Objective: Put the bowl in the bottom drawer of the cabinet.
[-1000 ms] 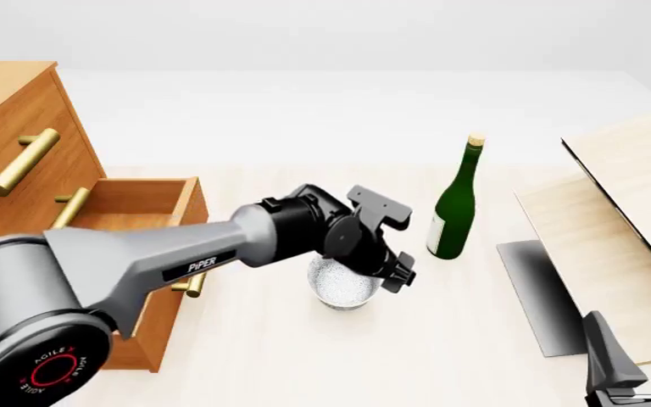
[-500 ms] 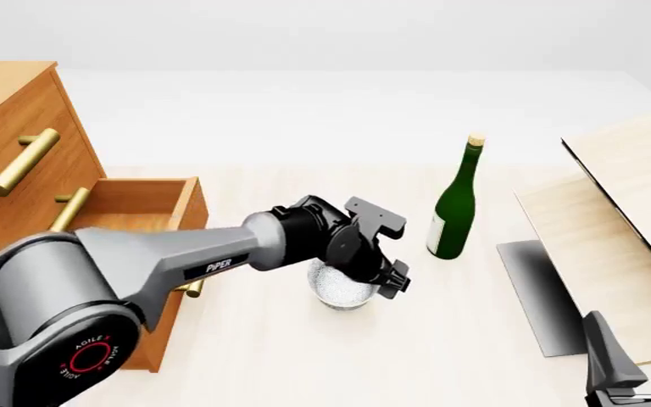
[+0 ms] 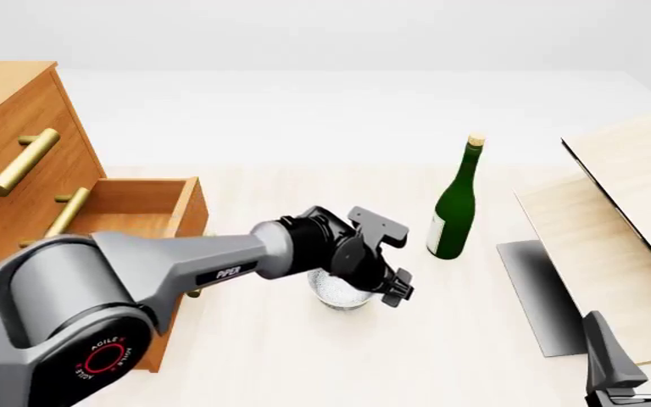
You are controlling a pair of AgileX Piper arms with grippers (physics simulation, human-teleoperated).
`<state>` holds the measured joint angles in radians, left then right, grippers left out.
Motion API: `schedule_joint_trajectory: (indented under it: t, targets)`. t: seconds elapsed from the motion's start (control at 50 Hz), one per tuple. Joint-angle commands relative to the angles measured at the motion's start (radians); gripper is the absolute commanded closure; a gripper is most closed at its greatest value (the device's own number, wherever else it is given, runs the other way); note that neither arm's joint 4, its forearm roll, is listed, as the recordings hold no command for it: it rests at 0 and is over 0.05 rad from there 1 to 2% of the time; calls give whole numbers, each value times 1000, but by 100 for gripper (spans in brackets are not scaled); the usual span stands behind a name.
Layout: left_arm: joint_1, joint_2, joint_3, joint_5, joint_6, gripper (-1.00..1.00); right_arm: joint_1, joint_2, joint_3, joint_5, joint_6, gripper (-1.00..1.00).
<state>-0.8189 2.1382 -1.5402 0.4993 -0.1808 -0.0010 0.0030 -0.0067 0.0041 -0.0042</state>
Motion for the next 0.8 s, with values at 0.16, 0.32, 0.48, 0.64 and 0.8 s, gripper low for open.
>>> schedule_joint_trajectory:
  t: [0.16,0.32,0.48,0.64,0.8]
  targets:
    - [-4,10,15,-26,-23,-100,0,0,0,0,0,-100]
    - [-12,10,35,-42,-42,-100,0,0,0,0,0,-100]
    - [-14,15,43,-51,-50,-100,0,0,0,0,0,-100]
    - [-20,13,53,-60,-58,-100,0,0,0,0,0,-100]
    - [-9,15,49,-62,-49,-100,0,0,0,0,0,-100]
